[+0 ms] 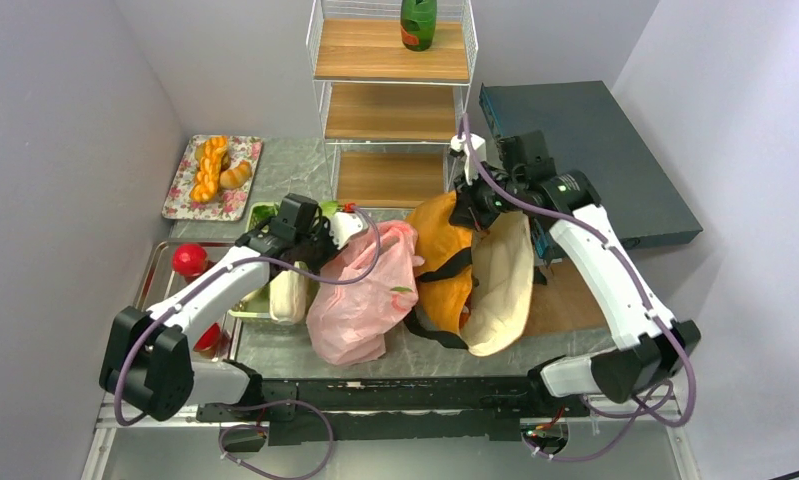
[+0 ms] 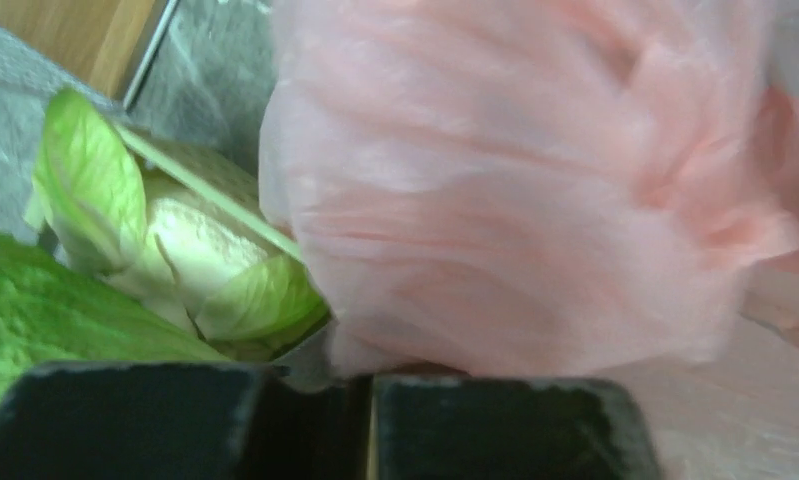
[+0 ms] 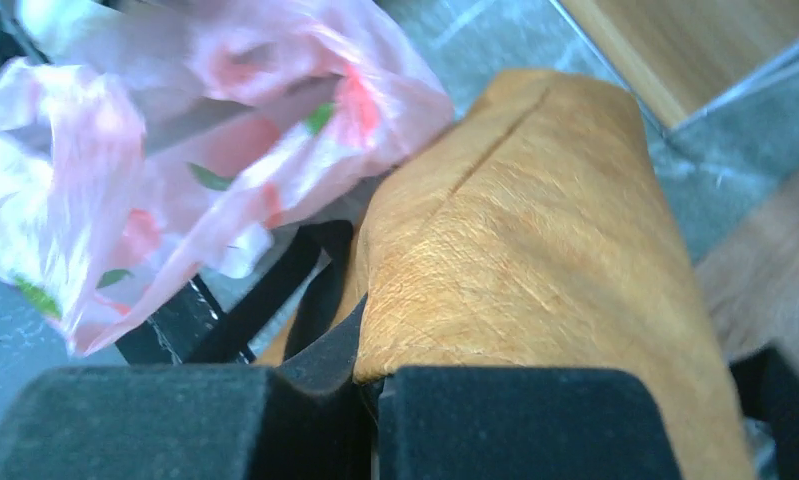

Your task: Untie the knot of the grocery bags and take out the mixed food

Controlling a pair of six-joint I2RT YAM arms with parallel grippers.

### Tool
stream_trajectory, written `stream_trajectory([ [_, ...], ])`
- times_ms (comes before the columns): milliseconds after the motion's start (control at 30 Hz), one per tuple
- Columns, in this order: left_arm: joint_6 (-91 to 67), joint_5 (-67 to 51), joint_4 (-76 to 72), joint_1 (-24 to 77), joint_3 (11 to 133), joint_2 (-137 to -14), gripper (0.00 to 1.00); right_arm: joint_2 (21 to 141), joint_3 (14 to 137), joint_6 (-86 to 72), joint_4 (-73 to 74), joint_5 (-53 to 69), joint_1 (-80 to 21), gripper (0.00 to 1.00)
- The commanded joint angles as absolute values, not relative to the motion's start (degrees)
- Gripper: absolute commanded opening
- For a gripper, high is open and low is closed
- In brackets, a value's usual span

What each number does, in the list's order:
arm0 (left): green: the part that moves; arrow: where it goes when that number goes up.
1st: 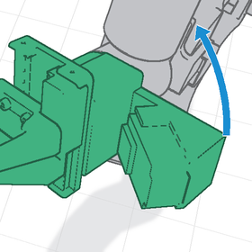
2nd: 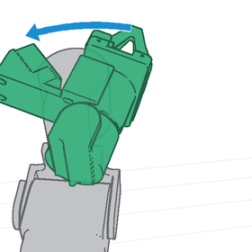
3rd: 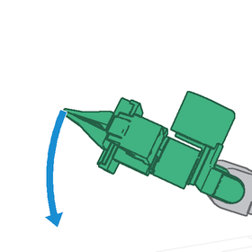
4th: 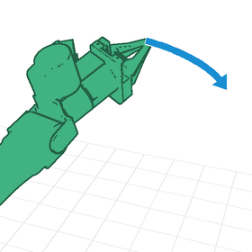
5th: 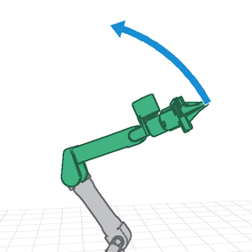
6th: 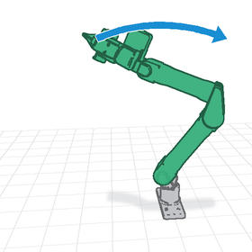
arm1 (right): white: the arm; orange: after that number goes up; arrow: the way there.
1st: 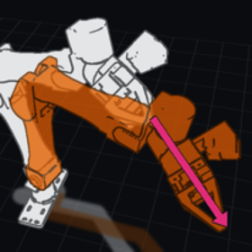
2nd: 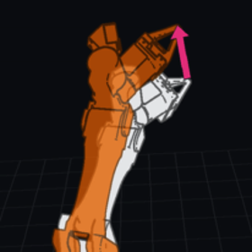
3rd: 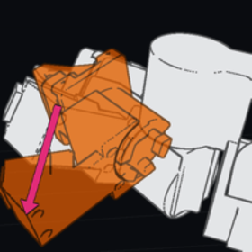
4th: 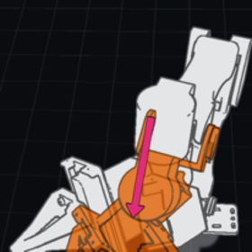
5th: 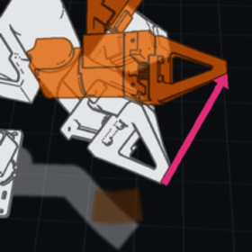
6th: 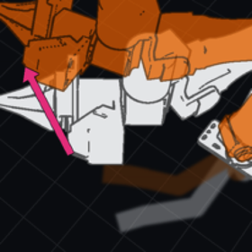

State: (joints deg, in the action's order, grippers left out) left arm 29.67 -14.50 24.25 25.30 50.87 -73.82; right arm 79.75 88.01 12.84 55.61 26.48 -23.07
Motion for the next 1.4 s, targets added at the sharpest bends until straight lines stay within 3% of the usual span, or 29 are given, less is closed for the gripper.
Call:
stream_trajectory([
  [0,29.66,-18.04,23.10,25.42,56.40,-76.03,0.16,74.87,87.72,10.87,43.79,36.24,-23.50,0.00],
  [100,25.21,-27.17,21.84,22.01,57.08,-73.08,0.43,75.91,86.32,9.79,40.90,37.30,-25.06,0.00],
  [233,25.03,-30.18,21.48,20.48,57.30,-70.87,0.52,76.86,82.77,8.09,32.05,33.48,-29.62,0.00],
  [367,21.24,-30.89,23.46,17.33,59.77,-71.34,0.76,79.42,80.71,9.13,26.76,31.75,-33.90,0.00],
  [500,16.21,-41.04,23.37,10.72,64.95,-68.49,0.99,81.66,79.54,8.24,24.58,32.44,-35.02,0.00],
  [667,19.77,-45.46,16.16,10.67,63.65,-60.68,1.00,83.41,78.60,7.63,20.42,38.02,-35.07,0.07],
  [800,28.11,-46.69,23.20,11.79,65.25,-59.98,0.99,86.15,84.35,15.00,25.00,42.16,-35.07,0.44],
  [867,26.24,-44.18,21.81,11.44,66.60,-59.58,0.99,86.99,88.17,18.95,30.05,42.24,-35.07,0.52],
  [1000,26.11,-50.56,19.47,12.33,71.90,-58.72,1.00,84.65,89.56,21.70,36.23,40.26,-34.43,0.58],
  [1167,42.10,-48.65,29.89,21.69,78.20,-60.79,0.99,77.91,87.82,18.65,40.55,36.90,-30.20,0.61],
  [1300,48.48,-46.66,32.42,26.63,80.73,-63.14,0.99,72.98,85.38,19.38,43.12,29.55,-29.62,0.58],
  [1367,53.04,-45.87,32.37,30.24,81.09,-63.76,0.99,71.89,83.95,19.55,44.76,26.67,-29.59,0.52],
])
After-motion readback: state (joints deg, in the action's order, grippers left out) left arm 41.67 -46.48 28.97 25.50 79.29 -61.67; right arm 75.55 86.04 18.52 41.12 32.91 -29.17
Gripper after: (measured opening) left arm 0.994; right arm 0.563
